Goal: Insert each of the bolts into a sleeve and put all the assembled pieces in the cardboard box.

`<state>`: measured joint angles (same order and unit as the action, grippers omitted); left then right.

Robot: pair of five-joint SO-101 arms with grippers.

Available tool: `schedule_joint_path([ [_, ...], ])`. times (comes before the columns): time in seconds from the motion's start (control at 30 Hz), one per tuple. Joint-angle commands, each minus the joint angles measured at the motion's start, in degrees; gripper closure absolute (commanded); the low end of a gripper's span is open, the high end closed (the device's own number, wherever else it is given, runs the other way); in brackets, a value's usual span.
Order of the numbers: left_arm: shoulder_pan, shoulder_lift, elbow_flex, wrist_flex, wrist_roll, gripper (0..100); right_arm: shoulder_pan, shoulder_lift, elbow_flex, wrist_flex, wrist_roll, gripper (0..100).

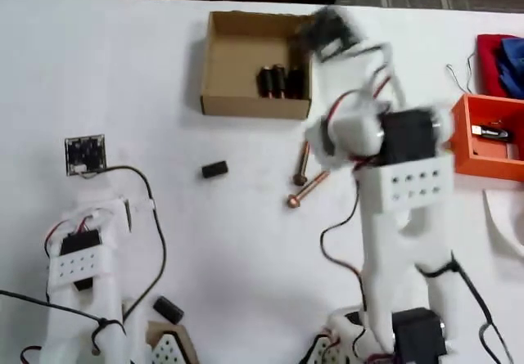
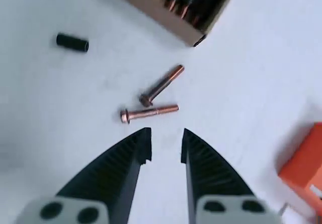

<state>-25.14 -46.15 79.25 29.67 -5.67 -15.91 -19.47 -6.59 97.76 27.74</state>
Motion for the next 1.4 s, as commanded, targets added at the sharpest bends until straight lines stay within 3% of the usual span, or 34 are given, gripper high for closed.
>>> schedule_joint_path([
  [0.0, 0.00, -0.88, -0.22, -0.97, -0.44, 94, -3.74, -2.86, 10.64, -3.56, 14.77, 90.8],
  [0.27, -2.73, -0.88, -1.71, -2.11, -0.53, 94, -4.88, -2.95, 24.70, -26.33, 16.70, 90.8],
  [0.4, -12.84, -0.88, -10.77, 10.90, -0.18, 94, -7.78, -2.86, 30.95, -33.63, 16.88, 90.7],
  [0.53, -22.15, -0.88, -21.23, 24.79, -0.35, 94, -17.27, -2.86, 35.78, -31.87, 14.68, 90.7],
  [0.63, -29.98, -0.70, -29.85, 29.80, -0.18, 94, -22.37, -2.77, 37.10, -33.45, 2.99, 88.7],
  [0.73, -38.42, -0.44, -37.67, 30.42, 0.70, 94, -25.71, -0.22, 36.84, -34.95, -4.57, 82.4],
  [0.9, -48.09, 1.93, -48.22, 27.96, 3.52, 94, -36.09, 7.78, 36.66, -35.21, -8.44, 81.9],
  [1.0, -51.16, 8.88, -54.29, 28.66, 4.75, 94, -39.16, 11.21, 36.57, -38.55, -13.19, 81.9],
  [1.17, -60.40, 25.76, -68.26, 34.20, 14.33, 94, -40.04, 11.47, 34.81, -38.81, -17.85, 81.9],
  [1.37, -67.08, 43.34, -91.56, 43.96, 14.59, 94, -48.22, 11.38, 34.46, -32.04, -18.11, 81.9],
])
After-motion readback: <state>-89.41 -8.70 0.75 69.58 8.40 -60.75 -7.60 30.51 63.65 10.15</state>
